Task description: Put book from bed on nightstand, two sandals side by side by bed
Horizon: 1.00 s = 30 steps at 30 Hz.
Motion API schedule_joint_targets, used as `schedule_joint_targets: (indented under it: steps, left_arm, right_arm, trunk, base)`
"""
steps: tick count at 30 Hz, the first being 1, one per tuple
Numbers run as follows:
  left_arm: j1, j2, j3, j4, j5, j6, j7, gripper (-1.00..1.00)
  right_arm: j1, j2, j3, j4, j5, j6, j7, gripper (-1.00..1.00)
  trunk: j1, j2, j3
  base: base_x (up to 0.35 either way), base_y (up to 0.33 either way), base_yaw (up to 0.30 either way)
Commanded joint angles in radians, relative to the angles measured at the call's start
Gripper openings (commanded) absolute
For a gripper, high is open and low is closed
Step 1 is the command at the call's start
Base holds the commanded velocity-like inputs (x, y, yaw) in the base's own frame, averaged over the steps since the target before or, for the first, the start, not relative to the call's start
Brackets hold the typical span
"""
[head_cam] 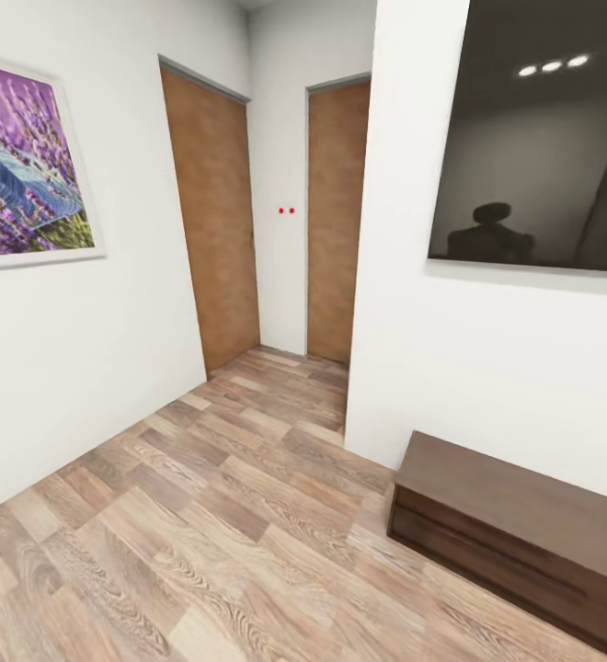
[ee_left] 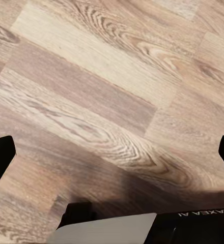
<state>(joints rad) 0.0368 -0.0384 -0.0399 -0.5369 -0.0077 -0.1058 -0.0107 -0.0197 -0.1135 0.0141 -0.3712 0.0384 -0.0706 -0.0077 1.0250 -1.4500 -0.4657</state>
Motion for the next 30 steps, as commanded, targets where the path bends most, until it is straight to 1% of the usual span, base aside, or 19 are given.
schedule_joint_targets:
  steps: [1,7,13,27,30]
  left_arm:
    - [0.0,0.0,0.0,0.0,0.0,0.0,0.0,1.0]
    - [0.0,0.0,0.001,0.0,0.001,0.0,0.0,1.0]
    - [0.0,0.0,0.002,0.0,0.001,0.0,0.0,1.0]
    - [0.0,-0.001,0.004,0.0,0.004,-0.001,0.0,1.0]
    - [0.0,-0.002,0.006,0.0,0.006,-0.002,0.0,1.0]
  right_arm:
    - [0.0,0.0,0.0,0.0,0.0,0.0,0.0,1.0]
    - [0.001,0.0,0.0,0.0,0.0,0.0,0.0,1.0]
    - [0.0,0.0,0.0,0.0,0.0,0.0,0.0,1.0]
    - [0.001,-0.001,0.0,0.0,0.0,0.0,0.0,1.0]
    - [0.001,-0.002,-0.001,0.0,0.0,0.0,0.0,1.0]
  trunk:
    - [0.0,0.0,0.0]
    - [0.0,0.0,0.002]
    - [0.0,0.0,0.004]
    - [0.0,0.0,0.009]
    - [0.0,0.0,0.01]
  base:
    - [0.259,0.238,-0.266]
    - [0.233,0.255,-0.266]
    - [0.049,0.281,-0.266]
    - [0.005,0.025,-0.266]
    - [0.0,0.159,-0.266]
